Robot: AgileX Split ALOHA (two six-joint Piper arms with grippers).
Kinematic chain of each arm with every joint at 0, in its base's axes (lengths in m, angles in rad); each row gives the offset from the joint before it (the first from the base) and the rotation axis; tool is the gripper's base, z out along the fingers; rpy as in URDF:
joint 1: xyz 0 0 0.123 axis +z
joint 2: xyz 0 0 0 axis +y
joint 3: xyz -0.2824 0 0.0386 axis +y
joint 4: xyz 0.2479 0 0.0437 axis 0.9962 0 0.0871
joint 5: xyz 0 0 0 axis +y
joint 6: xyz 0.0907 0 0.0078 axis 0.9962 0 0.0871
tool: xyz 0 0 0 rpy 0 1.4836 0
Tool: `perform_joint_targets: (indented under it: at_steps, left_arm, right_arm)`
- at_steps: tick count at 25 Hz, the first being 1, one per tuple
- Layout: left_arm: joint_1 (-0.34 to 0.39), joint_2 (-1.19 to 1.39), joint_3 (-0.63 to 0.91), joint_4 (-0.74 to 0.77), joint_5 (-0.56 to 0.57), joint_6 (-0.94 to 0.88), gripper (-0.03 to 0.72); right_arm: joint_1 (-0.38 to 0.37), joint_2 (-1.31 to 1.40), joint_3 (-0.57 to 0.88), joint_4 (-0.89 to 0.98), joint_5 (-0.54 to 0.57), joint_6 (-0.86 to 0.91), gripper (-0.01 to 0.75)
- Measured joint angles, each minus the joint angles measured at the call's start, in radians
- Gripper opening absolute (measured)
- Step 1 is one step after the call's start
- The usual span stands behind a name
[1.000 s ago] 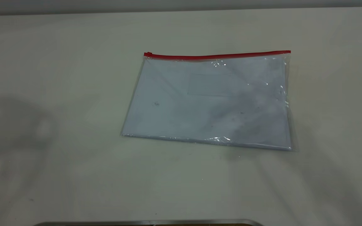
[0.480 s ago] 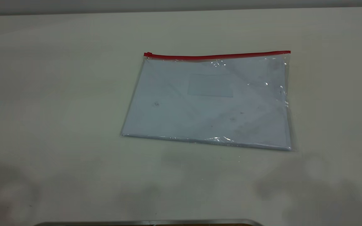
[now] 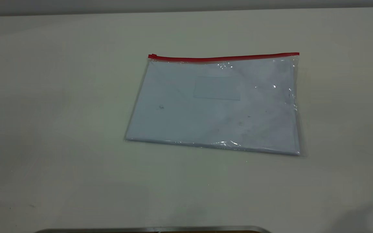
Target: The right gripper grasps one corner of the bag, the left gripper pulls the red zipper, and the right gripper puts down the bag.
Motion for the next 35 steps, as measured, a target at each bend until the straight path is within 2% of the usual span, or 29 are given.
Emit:
perform_joint_targets:
  at_steps: [14, 27, 29, 30, 35]
  left_arm:
    - [0.000, -0.336, 0.020, 0.001, -0.005, 0.000, 0.376]
    - [0.000, -0.392, 0.020, 0.001, -0.003, 0.000, 0.376]
    - [0.000, -0.392, 0.020, 0.001, -0.003, 0.000, 0.376]
    - [0.000, -0.392, 0.020, 0.001, -0.002, 0.000, 0.376]
    - [0.000, -0.392, 0.020, 0.001, -0.001, 0.000, 0.376]
  right_arm:
    - [0.000, -0.002, 0.018, -0.003, -0.006, 0.001, 0.439]
    - [-0.010, -0.125, 0.019, 0.006, -0.003, 0.001, 0.439]
    - [-0.056, -0.174, 0.019, 0.026, 0.001, 0.001, 0.439]
    - [-0.108, -0.208, 0.019, 0.043, 0.001, 0.001, 0.439]
    - [-0.464, -0.416, 0.019, 0.072, 0.005, 0.001, 0.439]
